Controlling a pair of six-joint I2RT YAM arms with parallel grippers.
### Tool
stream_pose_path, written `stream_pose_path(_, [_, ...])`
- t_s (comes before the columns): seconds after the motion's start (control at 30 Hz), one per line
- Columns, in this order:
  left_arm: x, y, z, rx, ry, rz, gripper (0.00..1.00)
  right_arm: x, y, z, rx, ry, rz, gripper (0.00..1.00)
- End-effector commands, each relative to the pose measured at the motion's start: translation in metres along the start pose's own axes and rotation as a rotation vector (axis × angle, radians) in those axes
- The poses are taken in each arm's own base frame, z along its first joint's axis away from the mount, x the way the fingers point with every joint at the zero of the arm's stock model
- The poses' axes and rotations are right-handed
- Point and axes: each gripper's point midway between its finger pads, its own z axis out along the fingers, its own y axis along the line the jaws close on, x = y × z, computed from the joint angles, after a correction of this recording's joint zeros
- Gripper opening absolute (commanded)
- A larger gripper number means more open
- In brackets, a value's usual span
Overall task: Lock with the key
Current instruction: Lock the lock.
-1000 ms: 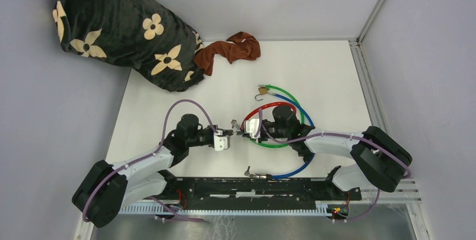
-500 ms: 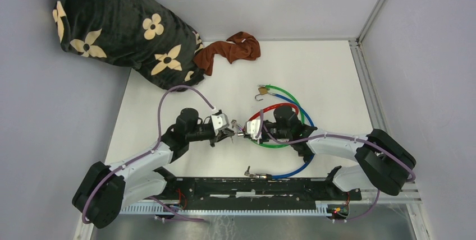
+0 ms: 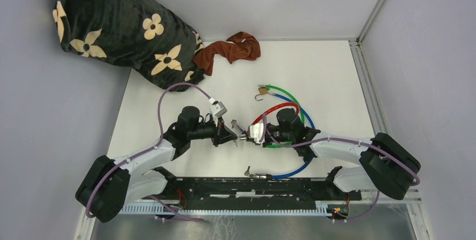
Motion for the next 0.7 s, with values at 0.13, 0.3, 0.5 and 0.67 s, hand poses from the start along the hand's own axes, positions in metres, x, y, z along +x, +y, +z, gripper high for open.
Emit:
stream_pose_path(0.13, [-0.005,-0.030,0.004,0.109,-0.021,-0.234,0.02,-0.080,-0.060,-0.011,0.218,-0.231,-0.196,0.00])
stream_pose_path(0.3, [-0.004,-0.020,0.003,0.061,-0.032,-0.153,0.10,-0.076,-0.059,-0.010,0.211,-0.213,-0.201,0.00])
stream_pose_path(0.5, [-0.001,-0.011,0.000,0.032,0.000,-0.059,0.16,-0.072,-0.057,-0.009,0.202,-0.199,-0.199,0.00])
stream_pose_path(0.67, [0.012,-0.021,-0.001,0.087,0.029,-0.106,0.21,-0.076,-0.059,-0.009,0.201,-0.205,-0.203,0.00])
